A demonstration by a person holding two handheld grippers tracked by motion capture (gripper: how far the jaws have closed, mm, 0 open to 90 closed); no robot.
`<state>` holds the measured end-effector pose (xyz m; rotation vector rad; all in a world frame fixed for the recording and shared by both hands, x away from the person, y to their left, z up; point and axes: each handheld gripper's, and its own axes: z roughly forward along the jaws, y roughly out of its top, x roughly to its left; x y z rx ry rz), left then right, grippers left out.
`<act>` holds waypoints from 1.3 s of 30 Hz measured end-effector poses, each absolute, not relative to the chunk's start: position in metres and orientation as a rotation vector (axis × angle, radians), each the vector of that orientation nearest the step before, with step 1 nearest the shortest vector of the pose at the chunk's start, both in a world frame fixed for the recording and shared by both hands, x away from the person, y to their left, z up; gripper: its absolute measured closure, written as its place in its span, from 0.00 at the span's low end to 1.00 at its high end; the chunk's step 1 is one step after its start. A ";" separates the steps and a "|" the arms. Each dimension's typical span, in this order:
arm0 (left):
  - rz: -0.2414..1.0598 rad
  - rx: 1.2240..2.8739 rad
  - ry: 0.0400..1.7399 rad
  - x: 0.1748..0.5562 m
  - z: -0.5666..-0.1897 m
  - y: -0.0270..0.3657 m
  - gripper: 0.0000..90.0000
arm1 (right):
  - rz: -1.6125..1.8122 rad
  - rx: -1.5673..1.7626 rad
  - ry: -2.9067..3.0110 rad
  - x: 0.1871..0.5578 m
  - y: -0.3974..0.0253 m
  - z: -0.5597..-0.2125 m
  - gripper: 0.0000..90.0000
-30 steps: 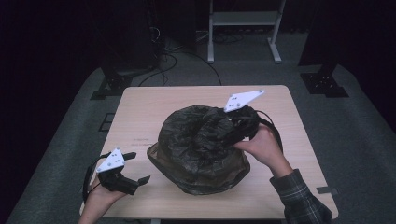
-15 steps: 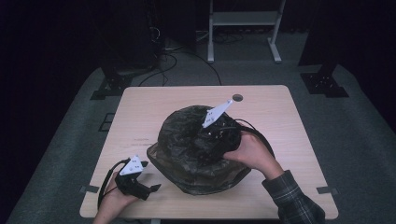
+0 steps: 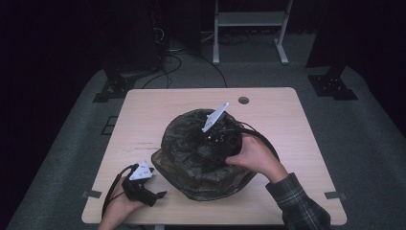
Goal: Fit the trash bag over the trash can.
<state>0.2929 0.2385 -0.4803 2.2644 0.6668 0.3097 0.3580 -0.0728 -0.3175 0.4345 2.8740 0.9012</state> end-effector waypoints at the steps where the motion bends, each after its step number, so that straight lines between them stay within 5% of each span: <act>1: 0.308 2.269 0.665 0.293 -0.481 0.239 0.00 | 0.925 0.448 2.866 0.358 -0.075 -0.314 0.13; 14: 0.299 2.273 0.663 0.294 -0.483 0.239 0.00 | 1.185 0.413 2.701 0.362 -0.061 -0.269 0.13; 39: 0.294 2.277 0.659 0.295 -0.483 0.239 0.00 | 0.772 0.446 2.931 0.391 0.021 -0.321 0.13</act>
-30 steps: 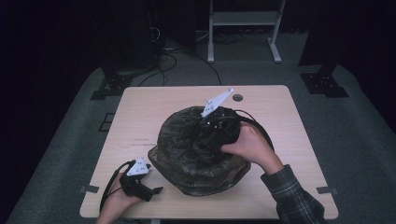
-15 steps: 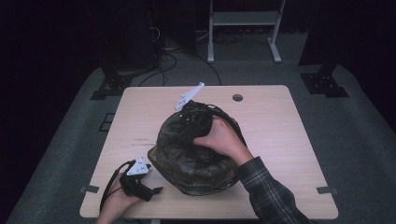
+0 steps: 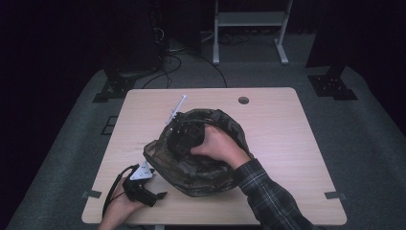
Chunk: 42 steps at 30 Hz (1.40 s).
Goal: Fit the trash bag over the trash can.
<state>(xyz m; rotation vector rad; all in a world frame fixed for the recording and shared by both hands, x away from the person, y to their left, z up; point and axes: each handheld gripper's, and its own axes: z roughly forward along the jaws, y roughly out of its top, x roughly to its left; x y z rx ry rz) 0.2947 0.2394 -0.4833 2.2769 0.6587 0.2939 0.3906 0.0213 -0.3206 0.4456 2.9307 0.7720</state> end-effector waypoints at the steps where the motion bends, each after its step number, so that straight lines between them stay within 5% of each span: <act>1: 0.294 2.278 0.658 0.295 -0.483 0.239 0.00 | 0.744 0.450 2.940 0.391 0.022 -0.322 0.13; 25: 0.289 2.279 0.647 0.295 -0.483 0.241 0.00 | 1.196 0.435 2.716 0.352 -0.076 -0.264 0.13; 42: 0.288 2.279 0.647 0.295 -0.483 0.241 0.00 | 1.371 0.530 2.556 0.311 -0.172 -0.282 0.13</act>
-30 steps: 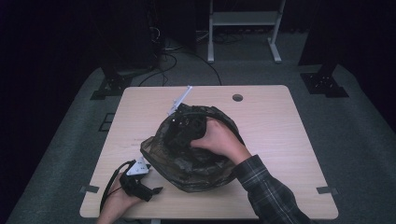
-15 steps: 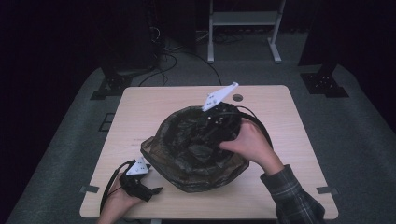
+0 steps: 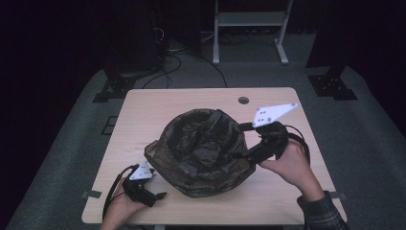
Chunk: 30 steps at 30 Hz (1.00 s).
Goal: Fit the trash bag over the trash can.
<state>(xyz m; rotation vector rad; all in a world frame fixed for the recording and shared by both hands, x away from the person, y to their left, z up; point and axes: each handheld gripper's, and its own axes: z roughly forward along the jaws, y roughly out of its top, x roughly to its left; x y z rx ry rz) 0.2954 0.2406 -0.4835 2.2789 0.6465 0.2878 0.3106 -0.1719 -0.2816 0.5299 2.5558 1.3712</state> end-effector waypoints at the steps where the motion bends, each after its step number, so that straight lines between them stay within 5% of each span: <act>1: 0.288 2.278 0.647 0.295 -0.483 0.241 0.00 | 1.377 0.538 2.547 0.308 -0.176 -0.284 0.13; 30: 0.287 2.280 0.644 0.296 -0.483 0.241 0.00 | 1.430 0.724 2.412 0.266 -0.239 -0.402 0.13</act>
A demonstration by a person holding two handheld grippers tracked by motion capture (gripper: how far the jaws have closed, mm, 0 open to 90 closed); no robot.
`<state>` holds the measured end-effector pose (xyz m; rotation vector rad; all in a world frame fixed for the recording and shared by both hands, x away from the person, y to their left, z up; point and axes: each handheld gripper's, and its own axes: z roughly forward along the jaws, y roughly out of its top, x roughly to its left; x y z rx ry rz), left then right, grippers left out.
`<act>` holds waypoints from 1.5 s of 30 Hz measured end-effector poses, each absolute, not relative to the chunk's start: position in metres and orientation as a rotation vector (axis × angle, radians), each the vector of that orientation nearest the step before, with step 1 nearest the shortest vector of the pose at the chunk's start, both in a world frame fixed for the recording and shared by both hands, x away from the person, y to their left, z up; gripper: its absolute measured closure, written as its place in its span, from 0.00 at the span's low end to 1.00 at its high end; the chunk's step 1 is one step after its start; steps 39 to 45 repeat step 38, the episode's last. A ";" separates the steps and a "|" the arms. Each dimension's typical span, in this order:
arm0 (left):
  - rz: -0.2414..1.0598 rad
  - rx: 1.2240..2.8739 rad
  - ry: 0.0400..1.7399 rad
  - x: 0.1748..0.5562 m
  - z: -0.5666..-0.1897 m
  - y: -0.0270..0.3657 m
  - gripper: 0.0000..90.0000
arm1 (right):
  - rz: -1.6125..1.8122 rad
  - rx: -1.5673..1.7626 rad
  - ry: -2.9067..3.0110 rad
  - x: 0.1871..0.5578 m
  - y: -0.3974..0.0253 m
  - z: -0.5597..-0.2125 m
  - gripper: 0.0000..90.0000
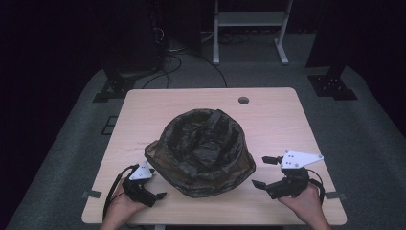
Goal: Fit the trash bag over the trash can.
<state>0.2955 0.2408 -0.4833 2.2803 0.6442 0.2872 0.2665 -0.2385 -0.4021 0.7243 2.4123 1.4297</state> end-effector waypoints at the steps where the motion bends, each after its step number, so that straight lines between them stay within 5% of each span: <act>1: 0.287 2.280 0.644 0.296 -0.483 0.241 0.00 | 1.420 0.725 2.409 0.266 -0.240 -0.406 0.14; 18: 0.286 2.279 0.643 0.295 -0.483 0.241 0.00 | 1.164 0.755 2.540 0.279 -0.217 -0.473 0.13; 45: 0.286 2.280 0.643 0.295 -0.483 0.241 0.00 | 1.117 0.724 2.618 0.283 -0.197 -0.485 0.13</act>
